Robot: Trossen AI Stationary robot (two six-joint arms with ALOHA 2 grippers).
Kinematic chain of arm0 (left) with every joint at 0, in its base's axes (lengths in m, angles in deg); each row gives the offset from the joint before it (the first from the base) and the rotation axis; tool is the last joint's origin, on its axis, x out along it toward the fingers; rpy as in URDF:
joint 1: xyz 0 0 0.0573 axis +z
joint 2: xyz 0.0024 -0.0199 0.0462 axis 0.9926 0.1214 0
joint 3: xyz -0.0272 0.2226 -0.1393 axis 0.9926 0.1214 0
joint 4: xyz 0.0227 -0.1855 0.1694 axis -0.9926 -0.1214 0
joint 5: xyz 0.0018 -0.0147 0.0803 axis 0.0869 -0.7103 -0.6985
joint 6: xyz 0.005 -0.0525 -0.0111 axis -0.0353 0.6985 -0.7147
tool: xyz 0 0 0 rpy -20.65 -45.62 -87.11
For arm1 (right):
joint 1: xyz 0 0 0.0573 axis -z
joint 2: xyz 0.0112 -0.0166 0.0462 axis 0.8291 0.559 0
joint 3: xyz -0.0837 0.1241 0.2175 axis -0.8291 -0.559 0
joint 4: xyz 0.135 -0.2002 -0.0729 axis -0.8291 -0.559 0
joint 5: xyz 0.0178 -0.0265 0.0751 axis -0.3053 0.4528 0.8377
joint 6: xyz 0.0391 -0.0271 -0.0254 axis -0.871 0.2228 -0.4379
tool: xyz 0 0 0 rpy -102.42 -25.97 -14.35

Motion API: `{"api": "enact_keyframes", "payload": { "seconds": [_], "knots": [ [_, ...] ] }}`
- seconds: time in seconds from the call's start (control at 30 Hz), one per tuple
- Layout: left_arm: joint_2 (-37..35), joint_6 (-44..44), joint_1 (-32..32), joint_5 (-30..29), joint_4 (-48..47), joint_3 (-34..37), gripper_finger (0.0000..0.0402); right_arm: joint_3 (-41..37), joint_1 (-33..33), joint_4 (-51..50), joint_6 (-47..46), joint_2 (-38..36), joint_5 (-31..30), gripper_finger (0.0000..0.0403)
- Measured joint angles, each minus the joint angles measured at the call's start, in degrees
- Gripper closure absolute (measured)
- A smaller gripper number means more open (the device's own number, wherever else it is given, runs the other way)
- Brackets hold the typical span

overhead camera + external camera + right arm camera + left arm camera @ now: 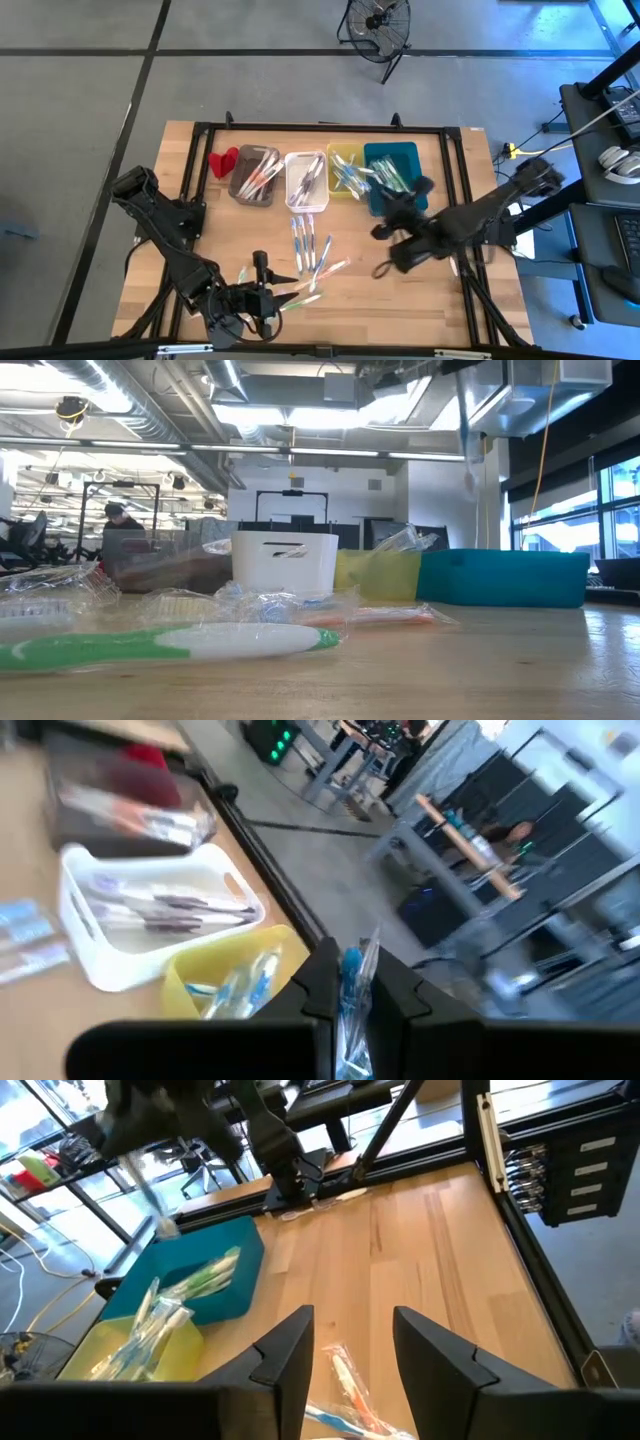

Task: Pick & Place Toothbrushes
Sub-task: Put the blue toothbrush into the yellow bin

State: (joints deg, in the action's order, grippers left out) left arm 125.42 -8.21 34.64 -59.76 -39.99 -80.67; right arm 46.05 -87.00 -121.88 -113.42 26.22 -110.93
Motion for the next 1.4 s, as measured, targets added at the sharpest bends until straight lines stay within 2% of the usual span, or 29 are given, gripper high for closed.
{"api": "enact_keyframes", "payload": {
  "seconds": [0.1, 0.2, 0.33, 0.43, 0.53, 0.67, 0.73, 0.8, 0.93, 1.13, 1.3, 1.4],
  "knots": [
    [0.0, 0.0, 0.0, 0.0, 0.0, 0.0, 0.0267, -4.8, -1.3, 2.3, -3.1, -7.2, 0.1, 0.0381],
    [0.0, 0.0, 0.1, -0.1, 0.0, 0.0, 0.0270, -10.8, -2.9, 9.3, -1.9, -13.4, -0.1, 0.0381],
    [0.0, 0.0, 0.2, -0.3, 0.0, 0.0, 0.0271, -19.5, -4.6, 23.4, 5.0, -19.7, -0.4, 0.0381],
    [0.0, 0.0, 0.5, -0.4, 0.0, 0.0, 0.0270, -26.2, -5.1, 37.1, 13.8, -22.9, 0.4, 0.0381],
    [0.0, 0.0, 0.7, -0.4, 0.0, 0.0, 0.0271, -33.1, -4.8, 56.1, 27.9, -25.6, 6.7, 0.0381],
    [0.0, 0.0, 0.9, -0.4, 0.0, 0.0, 0.0273, -42.5, -3.0, 91.0, 50.7, -27.5, 23.5, 0.0381],
    [0.0, 0.0, 0.9, -0.3, -0.1, 0.0, 0.0273, -45.9, -2.1, 104.8, 57.6, -27.5, 26.2, 0.0381],
    [0.0, 0.1, 0.9, 0.1, -0.2, 0.0, 0.0274, -48.8, -0.7, 112.6, 61.3, -27.5, 28.6, 0.0381],
    [0.0, 0.1, 0.9, 0.3, -0.3, 0.0, 0.0274, -50.6, 3.9, 115.5, 60.1, -27.4, 37.6, 0.0381],
    [0.0, 0.2, 0.9, 0.4, -0.9, 0.0, 0.0274, -50.6, 12.2, 116.3, 55.0, -23.8, 44.6, 0.0381],
    [0.0, 0.5, 0.9, 0.5, -1.1, 0.0, 0.0274, -50.6, 17.1, 116.7, 50.8, -20.5, 42.2, 0.0381],
    [0.0, 0.5, 0.9, 0.5, -1.1, 0.0, 0.0274, -50.6, 19.1, 117.9, 49.7, -18.0, 44.1, 0.0381]
  ]
}}
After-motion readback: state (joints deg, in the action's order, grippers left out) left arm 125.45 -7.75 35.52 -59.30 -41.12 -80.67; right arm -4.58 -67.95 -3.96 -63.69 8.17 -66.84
